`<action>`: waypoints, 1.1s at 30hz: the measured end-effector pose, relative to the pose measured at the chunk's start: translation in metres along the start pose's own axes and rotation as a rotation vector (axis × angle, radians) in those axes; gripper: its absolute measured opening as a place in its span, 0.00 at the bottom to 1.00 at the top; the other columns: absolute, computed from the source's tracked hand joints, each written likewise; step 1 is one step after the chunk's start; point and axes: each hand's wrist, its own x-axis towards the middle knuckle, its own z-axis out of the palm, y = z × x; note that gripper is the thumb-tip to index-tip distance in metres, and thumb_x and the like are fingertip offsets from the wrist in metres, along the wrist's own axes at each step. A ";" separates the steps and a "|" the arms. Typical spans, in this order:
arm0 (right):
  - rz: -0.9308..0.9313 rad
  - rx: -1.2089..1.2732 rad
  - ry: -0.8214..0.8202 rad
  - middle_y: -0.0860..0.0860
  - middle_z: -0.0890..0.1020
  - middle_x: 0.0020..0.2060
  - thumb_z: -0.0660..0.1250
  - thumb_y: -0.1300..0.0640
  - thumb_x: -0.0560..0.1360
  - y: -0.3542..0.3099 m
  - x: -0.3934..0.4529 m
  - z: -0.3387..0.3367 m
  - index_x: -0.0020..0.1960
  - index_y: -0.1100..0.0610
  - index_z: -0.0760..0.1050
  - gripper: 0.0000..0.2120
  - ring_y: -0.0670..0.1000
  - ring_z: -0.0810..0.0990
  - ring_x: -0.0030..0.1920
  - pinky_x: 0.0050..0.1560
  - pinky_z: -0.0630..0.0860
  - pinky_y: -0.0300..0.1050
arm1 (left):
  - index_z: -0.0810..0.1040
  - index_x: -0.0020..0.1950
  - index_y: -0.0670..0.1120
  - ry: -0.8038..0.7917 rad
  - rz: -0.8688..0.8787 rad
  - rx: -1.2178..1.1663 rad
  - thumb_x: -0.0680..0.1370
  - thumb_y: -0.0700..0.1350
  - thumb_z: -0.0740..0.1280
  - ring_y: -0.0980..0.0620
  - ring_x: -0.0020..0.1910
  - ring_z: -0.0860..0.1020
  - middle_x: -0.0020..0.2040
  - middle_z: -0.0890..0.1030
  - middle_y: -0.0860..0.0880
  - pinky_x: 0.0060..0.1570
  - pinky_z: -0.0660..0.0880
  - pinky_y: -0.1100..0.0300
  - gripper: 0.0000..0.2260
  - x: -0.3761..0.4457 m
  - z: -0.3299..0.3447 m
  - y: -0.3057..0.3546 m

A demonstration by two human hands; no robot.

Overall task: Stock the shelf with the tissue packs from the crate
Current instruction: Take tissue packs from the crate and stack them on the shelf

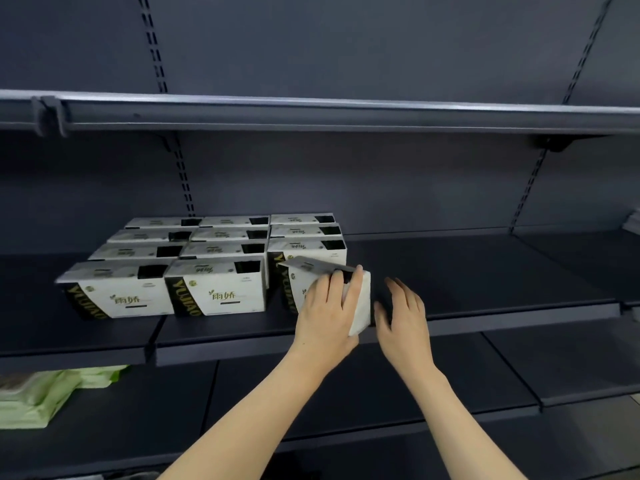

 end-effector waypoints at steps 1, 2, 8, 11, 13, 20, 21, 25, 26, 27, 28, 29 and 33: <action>-0.002 0.000 0.002 0.56 0.71 0.67 0.64 0.60 0.77 0.002 0.004 0.001 0.69 0.60 0.67 0.21 0.57 0.67 0.67 0.66 0.65 0.49 | 0.64 0.70 0.42 -0.006 0.001 0.018 0.56 0.52 0.77 0.45 0.51 0.70 0.54 0.77 0.42 0.50 0.75 0.54 0.46 0.001 0.005 0.002; -0.004 0.001 0.003 0.56 0.71 0.67 0.64 0.60 0.77 0.005 0.007 0.002 0.69 0.60 0.68 0.21 0.57 0.67 0.67 0.66 0.65 0.49 | 0.65 0.70 0.43 -0.014 0.005 0.035 0.56 0.51 0.77 0.45 0.52 0.70 0.54 0.76 0.42 0.51 0.74 0.54 0.45 0.002 0.010 0.004; 0.012 -0.008 0.001 0.57 0.72 0.66 0.65 0.61 0.76 0.020 0.016 0.005 0.68 0.61 0.69 0.21 0.59 0.68 0.66 0.65 0.66 0.51 | 0.67 0.70 0.46 -0.046 0.026 0.066 0.56 0.48 0.78 0.43 0.52 0.70 0.56 0.70 0.40 0.54 0.74 0.53 0.44 0.003 0.038 0.017; 0.021 -0.023 -0.004 0.58 0.72 0.66 0.65 0.62 0.76 0.026 0.018 0.005 0.68 0.62 0.69 0.20 0.60 0.68 0.66 0.65 0.65 0.50 | 0.65 0.71 0.46 -0.071 0.006 0.078 0.55 0.55 0.80 0.44 0.53 0.70 0.57 0.69 0.40 0.55 0.74 0.53 0.47 0.007 0.043 0.021; 0.023 -0.031 -0.015 0.58 0.72 0.66 0.65 0.62 0.76 0.029 0.018 0.006 0.68 0.62 0.69 0.20 0.60 0.68 0.67 0.65 0.65 0.49 | 0.63 0.71 0.46 -0.091 -0.009 0.089 0.54 0.59 0.79 0.44 0.54 0.69 0.58 0.68 0.40 0.54 0.74 0.53 0.50 0.008 0.045 0.024; 0.027 -0.034 -0.057 0.57 0.72 0.67 0.65 0.61 0.76 0.033 0.018 0.010 0.68 0.62 0.69 0.21 0.60 0.67 0.67 0.66 0.63 0.48 | 0.62 0.72 0.47 -0.130 -0.012 0.041 0.53 0.68 0.76 0.44 0.57 0.69 0.60 0.71 0.40 0.55 0.74 0.52 0.54 0.007 0.042 0.023; 0.023 -0.027 -0.056 0.57 0.72 0.66 0.65 0.61 0.76 0.032 0.018 0.010 0.68 0.62 0.69 0.21 0.60 0.67 0.67 0.66 0.63 0.48 | 0.62 0.72 0.46 -0.122 0.000 0.016 0.52 0.69 0.76 0.44 0.58 0.69 0.60 0.73 0.40 0.56 0.74 0.51 0.55 0.005 0.039 0.021; 0.027 0.010 -0.046 0.57 0.71 0.67 0.63 0.61 0.77 0.029 0.019 0.010 0.68 0.62 0.68 0.21 0.59 0.66 0.67 0.66 0.65 0.51 | 0.59 0.73 0.41 -0.122 0.037 0.024 0.56 0.71 0.73 0.42 0.66 0.65 0.68 0.70 0.38 0.65 0.65 0.45 0.56 -0.009 0.024 -0.004; 0.022 0.015 -0.039 0.57 0.71 0.67 0.63 0.61 0.77 0.028 0.019 0.009 0.69 0.62 0.68 0.20 0.59 0.66 0.67 0.66 0.65 0.50 | 0.58 0.74 0.40 -0.141 0.014 0.055 0.57 0.71 0.71 0.41 0.68 0.64 0.69 0.69 0.37 0.66 0.62 0.45 0.56 -0.013 0.020 -0.015; 0.020 0.024 -0.030 0.56 0.71 0.67 0.62 0.62 0.77 0.026 0.019 0.008 0.69 0.61 0.68 0.20 0.59 0.66 0.67 0.66 0.64 0.49 | 0.58 0.74 0.40 -0.159 -0.019 0.071 0.57 0.71 0.70 0.41 0.69 0.62 0.70 0.68 0.37 0.66 0.60 0.44 0.55 -0.016 0.017 -0.026; 0.023 0.040 -0.016 0.56 0.71 0.67 0.61 0.62 0.78 0.023 0.018 0.006 0.69 0.61 0.68 0.19 0.58 0.66 0.68 0.66 0.63 0.47 | 0.58 0.74 0.40 -0.174 -0.050 0.074 0.58 0.71 0.70 0.40 0.70 0.61 0.71 0.66 0.37 0.67 0.59 0.43 0.55 -0.019 0.015 -0.037; 0.031 0.067 0.003 0.55 0.71 0.67 0.60 0.62 0.78 0.019 0.016 0.006 0.69 0.61 0.68 0.19 0.57 0.66 0.68 0.65 0.63 0.44 | 0.57 0.74 0.40 -0.187 -0.072 0.069 0.59 0.70 0.71 0.39 0.71 0.59 0.72 0.65 0.37 0.67 0.58 0.43 0.54 -0.022 0.015 -0.046; 0.017 0.184 0.066 0.51 0.69 0.68 0.55 0.54 0.80 -0.005 0.010 0.003 0.69 0.57 0.68 0.19 0.51 0.65 0.68 0.64 0.58 0.38 | 0.59 0.74 0.42 -0.189 -0.112 0.035 0.63 0.62 0.74 0.36 0.71 0.60 0.72 0.65 0.39 0.67 0.60 0.42 0.47 -0.023 0.014 -0.064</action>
